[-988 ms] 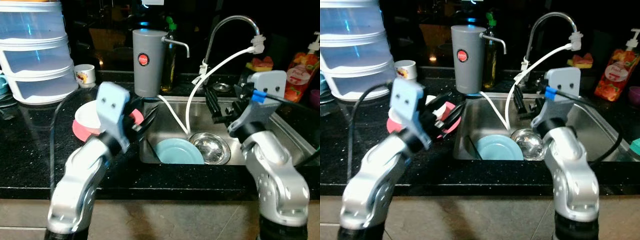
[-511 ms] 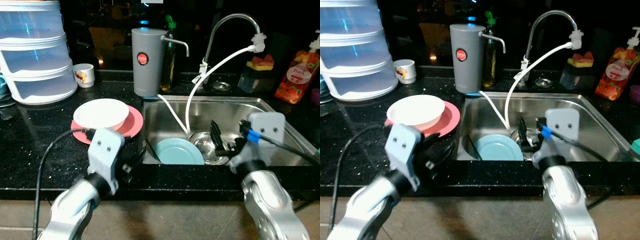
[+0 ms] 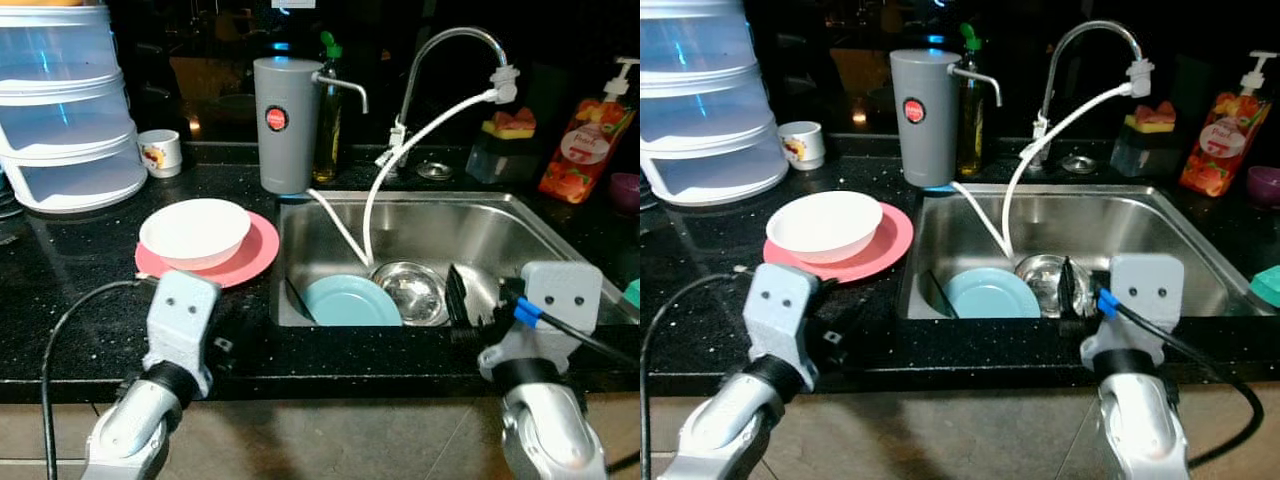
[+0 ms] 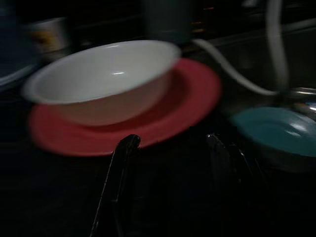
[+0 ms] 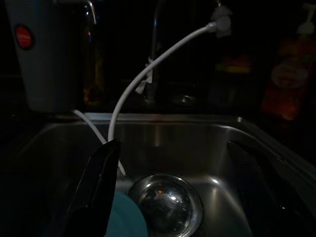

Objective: Kitchen organization

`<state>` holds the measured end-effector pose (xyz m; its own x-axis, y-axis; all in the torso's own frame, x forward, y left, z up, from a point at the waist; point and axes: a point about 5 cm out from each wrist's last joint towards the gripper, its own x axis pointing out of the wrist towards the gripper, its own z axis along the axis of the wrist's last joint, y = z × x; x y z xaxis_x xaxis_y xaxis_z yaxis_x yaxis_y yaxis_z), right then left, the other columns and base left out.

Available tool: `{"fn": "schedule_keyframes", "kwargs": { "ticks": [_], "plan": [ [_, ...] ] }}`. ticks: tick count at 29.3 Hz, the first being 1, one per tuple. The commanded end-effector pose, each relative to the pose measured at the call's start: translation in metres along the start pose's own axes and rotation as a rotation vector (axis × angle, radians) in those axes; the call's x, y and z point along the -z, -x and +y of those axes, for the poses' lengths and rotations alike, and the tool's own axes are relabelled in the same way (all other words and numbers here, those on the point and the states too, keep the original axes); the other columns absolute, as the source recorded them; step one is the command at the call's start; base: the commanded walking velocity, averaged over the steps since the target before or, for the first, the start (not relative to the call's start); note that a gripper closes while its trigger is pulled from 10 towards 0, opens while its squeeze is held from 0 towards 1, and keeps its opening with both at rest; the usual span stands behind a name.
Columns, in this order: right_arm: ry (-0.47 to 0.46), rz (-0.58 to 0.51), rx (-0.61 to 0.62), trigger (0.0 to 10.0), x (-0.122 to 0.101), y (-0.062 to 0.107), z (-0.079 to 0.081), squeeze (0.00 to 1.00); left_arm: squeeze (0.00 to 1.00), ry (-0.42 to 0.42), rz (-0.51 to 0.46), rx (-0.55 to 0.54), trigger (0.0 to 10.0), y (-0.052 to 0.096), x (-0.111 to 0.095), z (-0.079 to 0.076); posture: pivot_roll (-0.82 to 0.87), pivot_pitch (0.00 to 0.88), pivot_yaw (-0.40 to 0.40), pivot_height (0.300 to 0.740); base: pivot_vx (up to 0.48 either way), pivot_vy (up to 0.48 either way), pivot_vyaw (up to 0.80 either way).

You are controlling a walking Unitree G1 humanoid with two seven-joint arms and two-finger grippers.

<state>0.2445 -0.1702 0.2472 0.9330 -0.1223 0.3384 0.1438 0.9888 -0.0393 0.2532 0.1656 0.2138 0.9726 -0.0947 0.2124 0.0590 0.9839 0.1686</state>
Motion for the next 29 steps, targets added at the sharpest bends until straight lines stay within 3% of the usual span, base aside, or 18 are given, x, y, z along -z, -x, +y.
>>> {"fn": "schedule_keyframes", "kwargs": {
  "ticks": [1,3,12,18,23,29],
  "plan": [
    [-0.014,0.008,0.013,10.0,0.004,-0.003,0.001,0.00,0.00,0.064,0.039,-0.089,10.0,-0.004,0.009,0.011,0.02,0.116,-0.034,0.740,0.000,0.000,0.00],
    [-0.026,0.014,0.011,10.0,0.006,-0.003,0.002,0.00,0.00,0.097,0.054,-0.115,10.0,-0.005,0.013,0.017,0.03,0.116,-0.040,0.740,0.000,0.000,0.00],
    [-0.051,0.068,0.027,10.0,0.021,-0.002,0.001,0.00,0.00,0.048,0.054,-0.126,10.0,-0.005,0.017,0.028,0.03,0.118,-0.042,0.740,0.000,0.000,0.00],
    [-0.045,0.100,0.021,10.0,0.029,0.001,0.001,0.00,0.00,0.005,0.034,-0.079,10.0,-0.008,0.015,0.028,0.04,0.112,-0.035,0.740,0.000,0.000,0.00],
    [-0.012,0.148,-0.030,10.0,0.041,0.008,-0.001,0.00,0.00,-0.047,0.021,0.051,10.0,-0.012,0.014,0.022,0.02,0.104,-0.026,0.740,0.000,0.000,0.00],
    [0.009,0.167,-0.057,10.0,0.046,0.014,-0.005,0.00,0.00,-0.052,0.032,0.054,10.0,-0.011,0.017,0.024,0.02,0.098,-0.017,0.740,0.000,0.000,0.00]
  ]
}}
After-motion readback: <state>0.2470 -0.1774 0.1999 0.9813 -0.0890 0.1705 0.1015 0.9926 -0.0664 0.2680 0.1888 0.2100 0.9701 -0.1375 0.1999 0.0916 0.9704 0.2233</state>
